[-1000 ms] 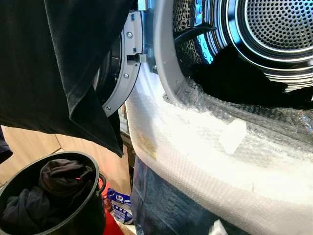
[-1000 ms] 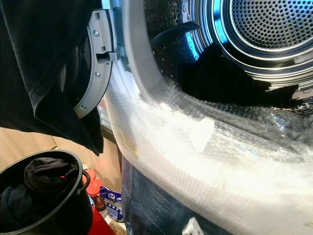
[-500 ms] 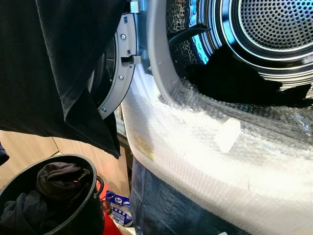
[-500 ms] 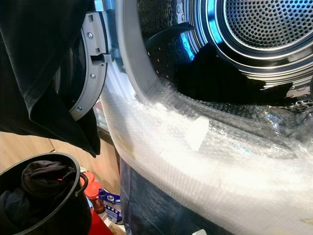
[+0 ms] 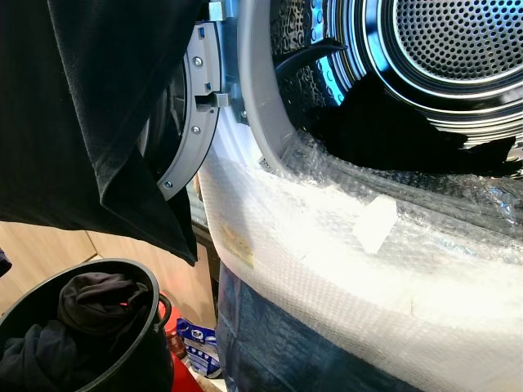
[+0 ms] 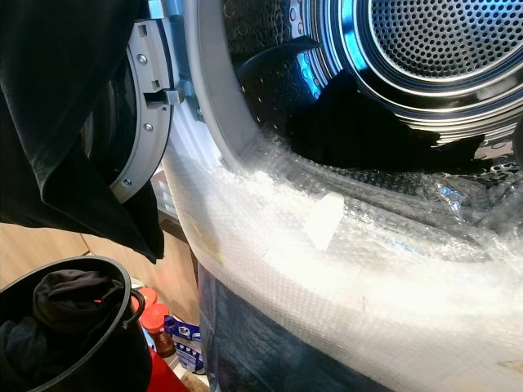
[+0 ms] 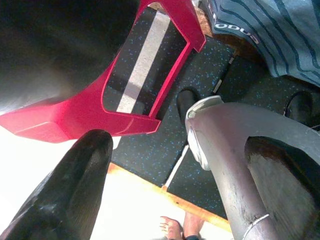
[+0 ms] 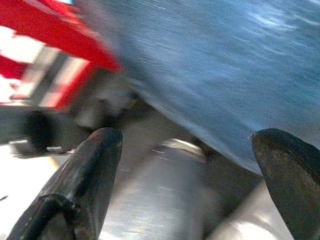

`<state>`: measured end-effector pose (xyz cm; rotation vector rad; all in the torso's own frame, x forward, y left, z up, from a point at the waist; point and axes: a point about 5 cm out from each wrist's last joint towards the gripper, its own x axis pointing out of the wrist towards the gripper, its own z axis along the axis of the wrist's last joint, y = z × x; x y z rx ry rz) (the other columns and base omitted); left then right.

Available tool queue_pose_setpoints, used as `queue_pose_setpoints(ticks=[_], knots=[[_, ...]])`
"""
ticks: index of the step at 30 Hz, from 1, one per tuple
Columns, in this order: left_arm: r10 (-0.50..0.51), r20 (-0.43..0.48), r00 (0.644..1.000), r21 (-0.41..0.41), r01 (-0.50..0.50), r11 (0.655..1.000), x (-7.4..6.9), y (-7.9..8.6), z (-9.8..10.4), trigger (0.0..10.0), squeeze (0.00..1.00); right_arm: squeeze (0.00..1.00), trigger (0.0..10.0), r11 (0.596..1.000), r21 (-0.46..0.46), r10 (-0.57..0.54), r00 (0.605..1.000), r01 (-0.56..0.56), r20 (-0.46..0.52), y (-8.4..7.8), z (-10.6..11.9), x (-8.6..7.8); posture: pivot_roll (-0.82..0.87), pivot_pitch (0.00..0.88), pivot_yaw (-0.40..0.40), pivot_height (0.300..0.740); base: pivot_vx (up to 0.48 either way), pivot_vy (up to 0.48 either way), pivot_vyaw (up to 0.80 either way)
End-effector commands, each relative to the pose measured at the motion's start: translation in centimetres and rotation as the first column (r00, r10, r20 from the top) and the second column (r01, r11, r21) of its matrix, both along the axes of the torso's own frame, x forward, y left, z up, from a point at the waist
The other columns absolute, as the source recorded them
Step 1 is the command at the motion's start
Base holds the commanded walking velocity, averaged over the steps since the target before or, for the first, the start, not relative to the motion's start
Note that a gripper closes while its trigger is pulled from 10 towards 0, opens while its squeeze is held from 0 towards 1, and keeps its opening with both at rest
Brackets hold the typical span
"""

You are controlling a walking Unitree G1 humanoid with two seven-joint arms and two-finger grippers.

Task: Clothes washing

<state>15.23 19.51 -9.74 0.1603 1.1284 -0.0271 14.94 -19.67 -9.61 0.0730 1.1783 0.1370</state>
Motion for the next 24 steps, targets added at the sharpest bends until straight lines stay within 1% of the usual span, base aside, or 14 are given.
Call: queue_pose_setpoints(ticks=[1,3,4,6,7,9,10,12,13,15,17,20,21,24], knots=[[-0.005,-0.047,0.999,-0.008,0.005,1.000,-1.1,-0.1,-0.4,10.0,0.00,0.00,10.0,0.995,-0.088,-0.045,0.998,0.042,-0.041,-0.6,-0.2,-0.5,-0.02,0.000,0.019,0.740,0.000,0.000,0.00],[-0.006,-0.048,0.999,-0.008,0.006,1.000,-1.2,-0.1,-0.5,10.0,0.00,0.00,10.0,0.989,-0.134,-0.075,0.996,0.069,-0.040,-0.9,-0.3,-0.6,-0.01,0.000,0.014,0.740,0.000,0.000,0.00],[-0.006,-0.049,0.999,-0.007,0.006,1.000,-1.2,0.0,-0.5,10.0,0.00,0.00,10.0,0.989,-0.134,-0.075,0.996,0.069,-0.046,-0.8,-0.3,-0.7,-0.01,0.000,0.014,0.740,0.000,0.000,0.00],[-0.024,-0.033,0.999,-0.001,0.024,1.000,-1.0,0.1,-0.4,10.0,0.00,0.00,10.0,0.992,-0.129,-0.013,0.998,0.005,-0.064,0.1,-0.6,-1.0,-0.01,0.000,0.017,0.740,0.000,0.000,0.00],[-0.044,-0.009,0.999,0.003,0.044,0.999,-0.5,0.2,-0.2,10.0,0.00,0.00,10.0,0.991,-0.127,-0.043,0.997,0.035,-0.065,0.2,-0.6,-1.1,-0.01,0.000,0.017,0.740,0.000,0.000,0.00],[-0.060,0.040,0.997,-0.001,0.061,0.998,0.3,0.1,0.2,10.0,0.00,0.00,10.0,0.989,-0.136,-0.061,0.996,0.052,-0.065,0.2,-0.7,-1.1,-0.01,0.000,0.023,0.740,0.000,0.000,0.00],[-0.066,0.070,0.995,-0.005,0.067,0.998,0.9,0.2,0.5,10.0,0.00,0.00,10.0,0.989,-0.141,-0.062,0.996,0.052,-0.066,0.2,-0.7,-1.1,-0.01,0.000,0.024,0.740,0.000,0.000,0.00],[-0.072,0.099,0.992,-0.005,0.073,0.997,1.5,0.2,0.8,10.0,0.00,0.00,10.0,0.988,-0.147,-0.056,0.996,0.045,-0.067,0.3,-0.6,-1.0,-0.01,0.000,0.027,0.740,0.000,0.000,0.00],[-0.078,0.140,0.987,-0.021,0.082,0.996,2.2,0.2,1.2,10.0,0.00,0.00,10.0,0.988,-0.150,-0.052,0.996,0.042,-0.067,0.5,-0.6,-0.9,0.00,0.000,0.029,0.740,0.000,0.000,0.00],[-0.102,0.186,0.977,-0.025,0.109,0.994,2.9,0.2,1.6,10.0,0.00,0.00,10.0,0.988,-0.151,-0.035,0.997,0.025,-0.065,0.6,-0.6,-0.8,0.00,0.000,0.031,0.740,0.000,0.000,0.00],[-0.130,0.259,0.957,-0.028,0.142,0.990,3.8,0.1,2.4,10.0,0.00,0.00,10.0,0.989,-0.146,-0.036,0.997,0.027,-0.064,0.9,-0.7,-0.9,0.00,0.000,0.034,0.740,0.000,0.000,0.00],[-0.137,0.304,0.943,-0.029,0.152,0.988,4.4,0.0,3.0,10.0,0.00,0.00,10.0,0.989,-0.149,-0.031,0.997,0.021,-0.070,0.9,-0.7,-1.0,0.00,0.000,0.034,0.740,0.000,0.000,0.00],[-0.191,0.368,0.910,-0.009,0.209,0.978,5.5,-0.3,4.0,10.0,0.00,0.00,10.0,0.989,-0.148,-0.016,0.997,0.005,-0.073,1.0,-0.7,-0.9,0.03,0.000,0.026,0.740,0.000,0.000,0.00],[-0.292,0.429,0.855,0.031,0.309,0.951,6.8,-1.1,5.2,10.0,0.00,0.00,10.0,0.987,-0.161,0.001,0.997,-0.013,-0.074,1.0,-0.7,-0.8,0.04,0.000,0.020,0.740,0.000,0.000,0.00]])
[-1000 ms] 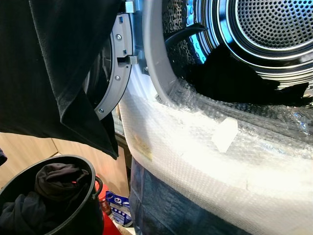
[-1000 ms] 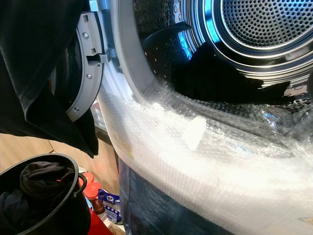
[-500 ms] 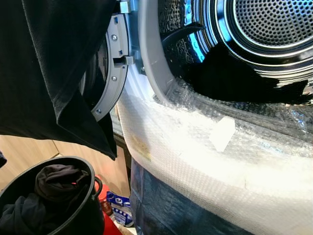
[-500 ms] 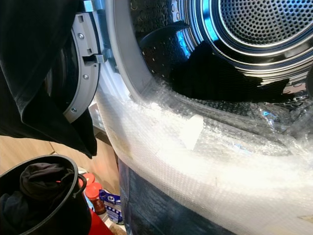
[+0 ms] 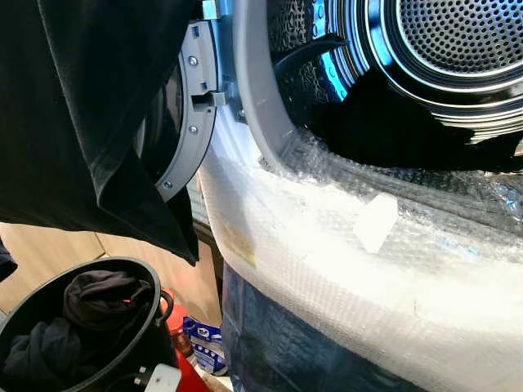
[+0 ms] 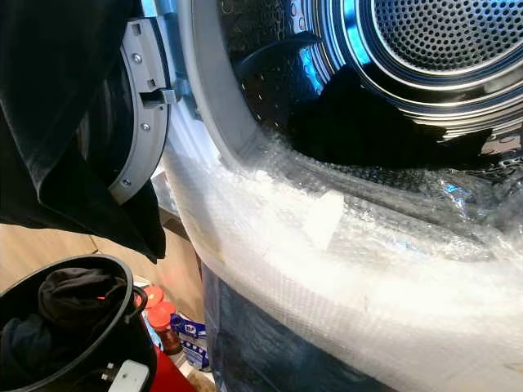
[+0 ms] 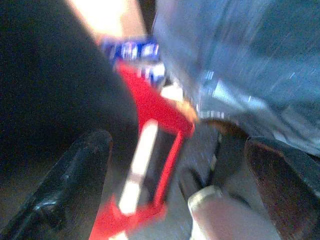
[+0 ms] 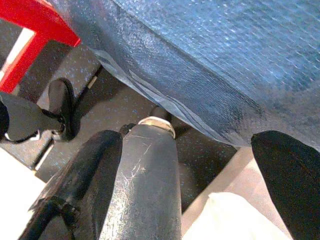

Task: Clothes washing

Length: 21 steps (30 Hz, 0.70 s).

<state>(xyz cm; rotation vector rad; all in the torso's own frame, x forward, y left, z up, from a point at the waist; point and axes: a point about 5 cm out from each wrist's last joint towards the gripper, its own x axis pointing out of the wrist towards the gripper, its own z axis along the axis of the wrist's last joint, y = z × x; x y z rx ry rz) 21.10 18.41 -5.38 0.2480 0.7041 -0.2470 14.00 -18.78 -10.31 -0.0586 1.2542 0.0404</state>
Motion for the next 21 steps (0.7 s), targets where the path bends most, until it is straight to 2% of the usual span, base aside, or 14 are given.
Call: queue_pose_setpoints(ticks=[1,4,6,9,10,13,15,16,17,18,20,21], knots=[[-0.091,0.070,0.993,0.006,0.090,0.996,1.3,-0.6,1.2,10.0,0.00,0.00,10.0,1.000,-0.016,0.019,1.000,-0.019,-0.006,0.1,0.0,0.2,0.04,0.002,0.020,0.740,0.000,0.000,0.00],[-0.199,0.087,0.976,-0.070,0.206,0.976,1.8,-2.6,1.9,10.0,0.00,0.00,10.0,0.999,-0.017,0.031,0.999,-0.031,-0.009,0.2,0.0,0.2,0.04,0.000,0.020,0.740,0.000,0.000,0.00],[-0.260,0.090,0.961,-0.077,0.267,0.961,2.0,-3.5,2.0,10.0,0.00,0.00,10.0,0.999,-0.016,0.029,1.000,-0.029,-0.008,0.3,0.0,0.3,0.04,0.000,0.019,0.740,0.000,0.000,0.00],[-0.379,0.106,0.919,-0.093,0.388,0.917,2.4,-5.4,2.6,10.0,0.00,0.00,10.0,0.997,-0.023,0.067,0.998,-0.067,-0.005,0.5,0.1,0.5,0.03,0.000,0.021,0.740,0.000,0.000,0.00],[-0.431,0.125,0.894,-0.096,0.443,0.891,2.7,-6.4,3.2,10.0,0.00,0.00,10.0,0.998,-0.023,0.056,0.998,-0.056,0.001,0.6,0.1,0.6,0.03,0.000,0.020,0.740,0.000,0.000,0.00],[-0.507,0.150,0.849,-0.071,0.521,0.851,3.2,-7.8,3.7,10.0,0.00,0.00,10.0,0.998,-0.027,0.060,0.998,-0.060,0.003,0.6,0.2,0.7,0.04,0.003,0.020,0.740,0.000,0.000,0.00],[-0.535,0.167,0.828,-0.040,0.548,0.836,3.7,-8.5,4.2,10.0,0.00,0.00,10.0,0.996,-0.032,0.089,0.996,-0.089,0.001,0.7,0.2,0.7,0.04,0.005,0.024,0.740,0.000,0.000,0.00],[-0.540,0.207,0.816,-0.026,0.556,0.831,4.6,-9.5,5.3,10.0,0.00,0.00,10.0,0.996,-0.034,0.086,0.996,-0.086,0.001,0.6,0.1,0.6,0.03,0.007,0.026,0.740,0.000,0.000,0.00],[-0.540,0.207,0.816,-0.026,0.556,0.831,4.6,-9.5,5.3,10.0,0.00,0.00,10.0,0.996,-0.034,0.086,0.996,-0.086,0.001,0.6,0.1,0.6,0.03,0.007,0.026,0.740,0.000,0.000,0.00],[-0.551,0.241,0.799,0.001,0.568,0.823,5.3,-10.2,6.6,10.0,0.00,0.00,10.0,0.997,-0.033,0.074,0.997,-0.074,-0.001,0.6,0.1,0.4,0.03,0.009,0.024,0.740,0.000,0.000,0.00],[-0.552,0.256,0.793,0.064,0.556,0.828,5.8,-10.1,8.0,10.0,0.00,0.00,10.0,0.997,-0.035,0.071,0.997,-0.072,-0.011,0.5,0.0,0.1,0.01,0.018,0.028,0.740,0.000,0.000,0.00],[-0.525,0.267,0.808,0.071,0.526,0.847,6.1,-9.9,8.8,10.0,0.00,0.00,10.0,0.996,-0.039,0.080,0.997,-0.081,-0.017,0.5,-0.1,-0.1,0.01,0.021,0.035,0.740,0.000,0.000,0.00]])
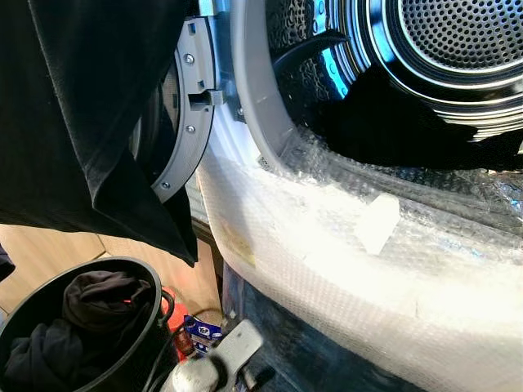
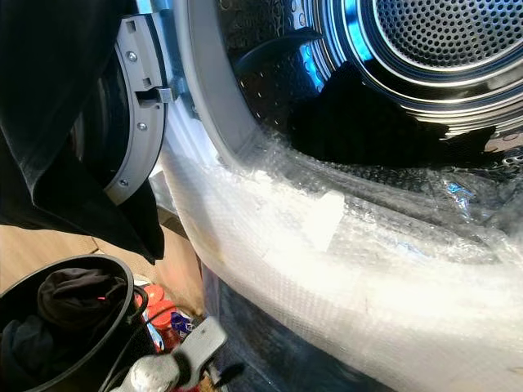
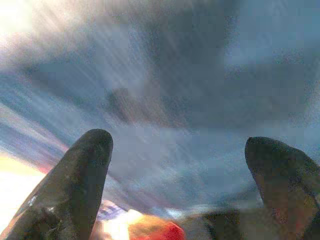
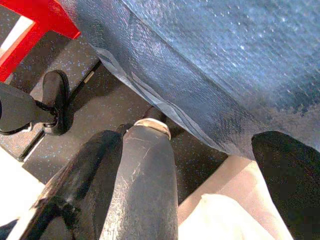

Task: Clothes washing

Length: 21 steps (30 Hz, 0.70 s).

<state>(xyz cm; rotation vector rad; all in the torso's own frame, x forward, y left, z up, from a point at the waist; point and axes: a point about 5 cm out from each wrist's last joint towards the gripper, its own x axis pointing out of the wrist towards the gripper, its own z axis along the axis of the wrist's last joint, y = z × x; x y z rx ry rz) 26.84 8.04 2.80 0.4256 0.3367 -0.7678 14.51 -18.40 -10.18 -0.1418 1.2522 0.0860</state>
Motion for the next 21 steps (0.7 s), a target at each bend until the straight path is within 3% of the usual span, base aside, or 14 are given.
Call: queue_pose_setpoints(ticks=[1,2,3,4,5,8,12,16,18,21], knots=[[0.046,0.024,0.999,0.034,-0.047,0.998,0.5,0.6,1.2,10.0,0.00,0.00,10.0,1.000,-0.005,0.007,1.000,-0.007,-0.019,0.1,-0.3,-0.7,0.01,0.021,0.035,0.740,0.000,0.000,0.00],[0.127,0.019,0.992,0.003,-0.127,0.992,0.3,1.1,2.7,10.0,0.00,0.00,10.0,1.000,-0.003,0.012,1.000,-0.012,-0.022,0.2,-0.3,-0.9,0.02,0.032,0.037,0.740,0.000,0.000,0.00],[0.127,0.019,0.992,0.003,-0.127,0.992,0.3,1.1,2.7,10.0,0.00,0.00,10.0,1.000,-0.003,0.012,1.000,-0.012,-0.022,0.2,-0.3,-0.9,0.02,0.032,0.037,0.740,0.000,0.000,0.00],[0.231,-0.024,0.973,-0.034,-0.232,0.972,-0.4,2.0,3.2,10.0,0.00,0.00,10.0,1.000,0.002,0.028,0.999,-0.028,-0.023,0.3,-0.4,-0.9,0.03,0.038,0.038,0.740,0.000,0.000,0.00],[0.284,-0.033,0.958,-0.020,-0.284,0.958,-0.9,2.8,3.1,10.0,0.00,0.00,10.0,0.999,0.006,0.036,0.999,-0.036,-0.024,0.3,-0.4,-1.0,0.03,0.044,0.035,0.740,0.000,0.000,0.00],[0.388,-0.017,0.921,-0.026,-0.389,0.921,-1.4,4.9,3.7,10.0,0.00,0.00,10.0,1.000,-0.001,0.031,0.999,-0.032,-0.033,0.1,-0.4,-1.2,0.03,0.063,0.033,0.740,0.000,0.000,0.00],[0.428,0.079,0.900,-0.055,-0.425,0.904,-1.2,6.7,5.8,10.0,0.00,0.00,10.0,0.999,-0.011,0.041,0.999,-0.041,-0.037,-0.2,-0.5,-1.4,0.03,0.070,0.033,0.740,0.000,0.000,0.00],[0.476,0.170,0.863,-0.035,-0.477,0.878,-1.1,8.6,8.2,10.0,0.00,0.00,10.0,0.997,-0.011,0.080,0.996,-0.080,-0.034,-0.2,-0.4,-1.4,0.04,0.067,0.031,0.740,0.000,0.000,0.00],[0.569,0.166,0.806,-0.039,-0.571,0.820,-1.6,10.4,8.9,10.0,0.00,0.00,10.0,0.997,-0.014,0.079,0.996,-0.079,-0.038,-0.4,-0.5,-1.5,0.04,0.064,0.033,0.740,0.000,0.000,0.00],[0.729,0.104,0.676,-0.046,-0.729,0.683,-2.6,14.0,8.1,10.0,0.00,0.00,10.0,0.997,-0.022,0.077,0.996,-0.078,-0.044,-0.7,-0.5,-1.7,0.05,0.060,0.032,0.740,0.000,0.000,0.00]])
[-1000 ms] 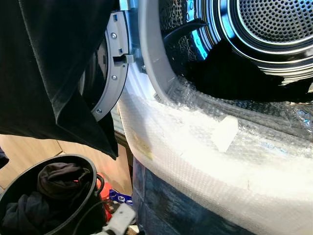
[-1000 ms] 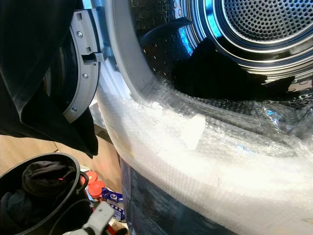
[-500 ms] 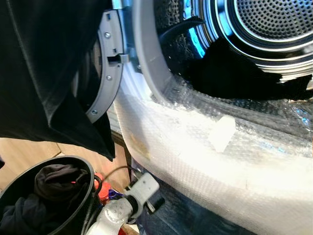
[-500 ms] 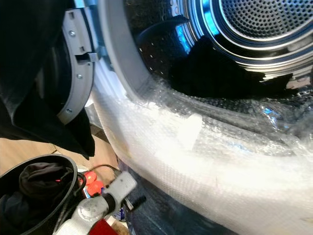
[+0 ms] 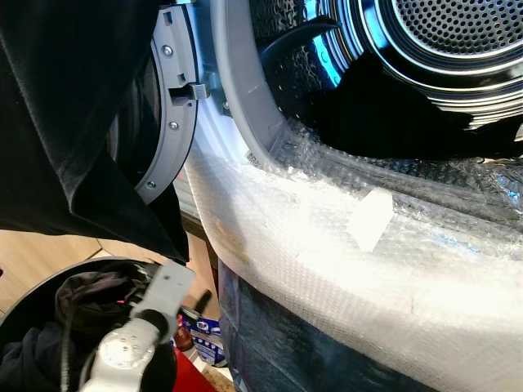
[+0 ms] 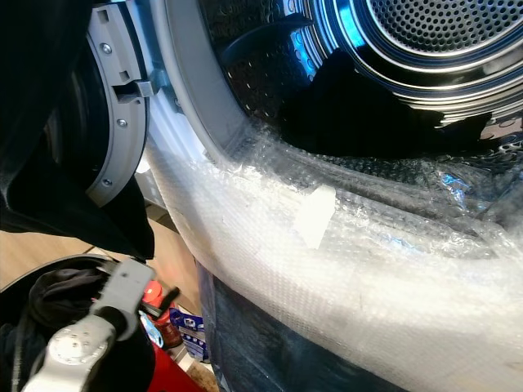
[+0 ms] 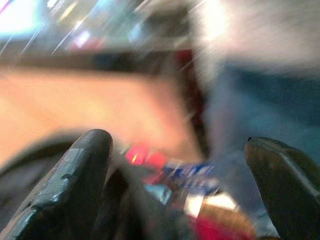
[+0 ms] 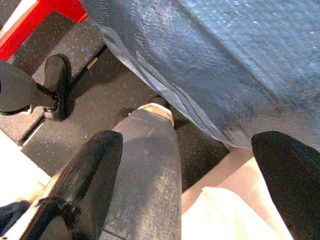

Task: Clothes washing

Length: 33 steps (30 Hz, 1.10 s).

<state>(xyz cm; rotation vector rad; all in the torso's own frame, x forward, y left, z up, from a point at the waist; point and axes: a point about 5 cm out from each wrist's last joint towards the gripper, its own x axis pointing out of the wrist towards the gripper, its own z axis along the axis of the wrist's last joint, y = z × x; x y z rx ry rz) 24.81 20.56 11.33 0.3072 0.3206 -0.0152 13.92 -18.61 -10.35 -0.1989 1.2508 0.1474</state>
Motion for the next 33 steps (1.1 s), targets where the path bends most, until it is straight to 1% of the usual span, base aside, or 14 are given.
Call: queue_pose_setpoints(ticks=[1,5,8,9,11,13,14,17,25,29,30,31,32,33], knots=[[0.133,-0.046,0.990,-0.018,-0.134,0.991,-0.8,2.4,-0.8,10.0,0.00,0.00,10.0,1.000,-0.016,-0.001,0.999,0.000,-0.040,-0.5,-0.3,-1.2,0.05,0.060,0.032,0.740,0.000,0.000,0.00],[0.298,-0.095,0.950,-0.027,-0.302,0.953,-1.5,5.4,-2.5,10.0,0.00,0.00,10.0,1.000,-0.013,0.002,0.999,-0.002,-0.038,-0.3,-0.3,-1.1,0.04,0.052,0.031,0.740,0.000,0.000,0.00],[0.354,-0.080,0.932,0.030,-0.352,0.935,-1.9,7.2,-2.5,10.0,0.04,0.00,10.0,1.000,-0.010,0.029,0.999,-0.029,-0.036,-0.3,-0.3,-1.1,0.03,0.049,0.028,0.740,0.000,0.000,0.00],[0.391,-0.082,0.917,0.031,-0.389,0.921,-2.2,8.0,-2.4,10.0,0.32,0.00,10.0,1.000,-0.010,0.029,0.999,-0.029,-0.035,-0.2,-0.3,-1.0,0.03,0.049,0.028,0.740,0.000,0.000,0.00],[0.416,-0.085,0.905,0.028,-0.416,0.909,-2.3,8.4,-2.3,10.0,0.32,0.00,10.0,1.000,-0.011,0.026,0.999,-0.026,-0.034,-0.2,-0.3,-0.9,0.04,0.040,0.030,0.740,0.000,0.000,0.00],[0.474,-0.091,0.876,0.008,-0.475,0.880,-2.8,9.4,-2.3,10.0,0.96,0.00,10.0,1.000,-0.012,0.026,0.999,-0.026,-0.033,-0.2,-0.3,-0.9,0.04,0.038,0.031,0.740,0.000,0.000,0.00],[0.509,-0.085,0.857,0.007,-0.510,0.860,-3.3,10.0,-2.3,10.0,1.00,0.00,10.0,1.000,-0.011,0.026,0.999,-0.027,-0.032,-0.2,-0.3,-0.9,0.04,0.038,0.031,0.740,0.000,0.000,0.00],[0.533,-0.080,0.842,0.005,-0.534,0.845,-3.5,10.5,-2.3,10.0,1.00,0.00,10.0,1.000,-0.011,0.027,0.999,-0.027,-0.031,-0.2,-0.3,-0.8,0.04,0.042,0.030,0.740,0.000,0.000,0.00],[0.655,-0.141,0.743,-0.129,-0.669,0.732,-5.0,12.3,-3.4,10.0,1.00,0.00,10.0,0.999,-0.013,0.038,0.999,-0.039,-0.033,-0.1,-0.3,-0.9,0.04,0.050,0.024,0.740,0.000,0.000,0.00],[0.662,-0.159,0.732,-0.139,-0.681,0.719,-5.1,12.7,-3.6,10.0,1.00,0.00,10.0,0.999,-0.018,0.042,0.999,-0.043,-0.032,-0.2,-0.3,-0.9,0.05,0.051,0.024,0.740,0.000,0.000,0.00],[0.666,-0.163,0.728,-0.145,-0.686,0.713,-5.1,12.8,-3.6,10.0,0.89,0.00,10.0,0.999,-0.018,0.041,0.999,-0.042,-0.032,-0.2,-0.3,-0.9,0.05,0.051,0.024,0.740,0.000,0.000,0.00],[0.668,-0.171,0.724,-0.138,-0.689,0.711,-5.3,12.9,-3.7,10.0,0.56,0.00,10.0,0.999,-0.017,0.038,0.999,-0.039,-0.032,-0.1,-0.3,-0.9,0.04,0.054,0.028,0.740,0.000,0.000,0.00],[0.665,-0.175,0.726,-0.120,-0.686,0.717,-5.4,13.1,-3.8,10.0,0.42,0.00,10.0,0.999,-0.017,0.041,0.999,-0.042,-0.032,-0.1,-0.3,-0.9,0.04,0.054,0.028,0.740,0.000,0.000,0.00],[0.664,-0.176,0.727,-0.117,-0.685,0.719,-5.4,13.1,-3.8,10.0,0.42,0.00,10.0,0.999,-0.016,0.042,0.999,-0.043,-0.031,-0.1,-0.3,-0.9,0.04,0.054,0.028,0.740,0.000,0.000,0.00]])
